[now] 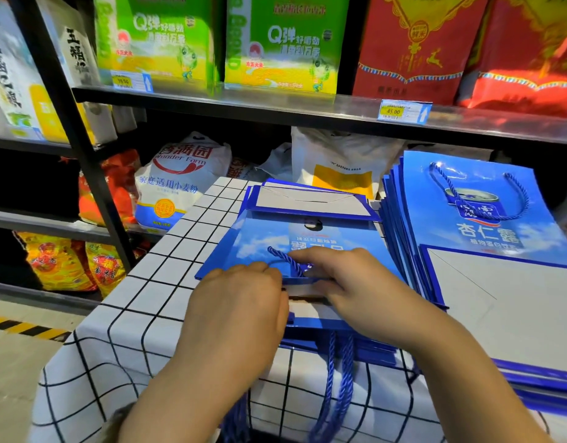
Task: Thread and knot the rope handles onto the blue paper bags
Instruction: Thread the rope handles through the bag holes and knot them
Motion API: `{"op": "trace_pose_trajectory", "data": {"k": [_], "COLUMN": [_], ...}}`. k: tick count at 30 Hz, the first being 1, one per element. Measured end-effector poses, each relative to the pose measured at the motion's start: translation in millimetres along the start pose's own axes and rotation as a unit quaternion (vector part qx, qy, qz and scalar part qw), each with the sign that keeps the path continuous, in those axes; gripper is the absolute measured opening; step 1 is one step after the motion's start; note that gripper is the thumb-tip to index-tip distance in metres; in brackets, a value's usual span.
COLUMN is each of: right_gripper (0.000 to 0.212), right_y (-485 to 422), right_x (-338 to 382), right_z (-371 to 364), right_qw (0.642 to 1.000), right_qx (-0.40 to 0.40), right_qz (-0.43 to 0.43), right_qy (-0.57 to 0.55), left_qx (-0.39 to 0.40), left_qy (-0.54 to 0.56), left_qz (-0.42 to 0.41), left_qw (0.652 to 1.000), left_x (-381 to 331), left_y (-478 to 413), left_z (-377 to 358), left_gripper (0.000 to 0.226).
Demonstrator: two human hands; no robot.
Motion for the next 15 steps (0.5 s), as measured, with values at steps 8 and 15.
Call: {"op": "trace_pose_trajectory", "data": {"k": [8,15], "right_gripper": [0.02,0.036], "right_y": [20.6,33.1], "right_x": [-4.5,2.0], "right_z": [-6.9,-17.8], "right_qw": [0.996,0.99], "right_qx": [-0.09,-0.137], "right_qz": [0.006,0.018], "right_qy": [-0.02,0.035], "left_qx": [0.115,0.082], "left_qy": [0.471,0.361], "left_qz": [0.112,0.091], "left_qw": [0.867,0.924], "left_x": [38.4,20.8], "left_y": [-18.8,-43.8], "left_z": [-21.4,-34.5], "left_gripper": [0.031,0.02]}}
Point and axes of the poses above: each hand's wrist, its own y-axis away from the middle knuckle, its own z-axis out of the back of the hand, x = y × z, the point moved 5 cm from there along -y, towards the middle knuckle, and after that the axes turned 3 degrees about -y, right-handed, at the moved point
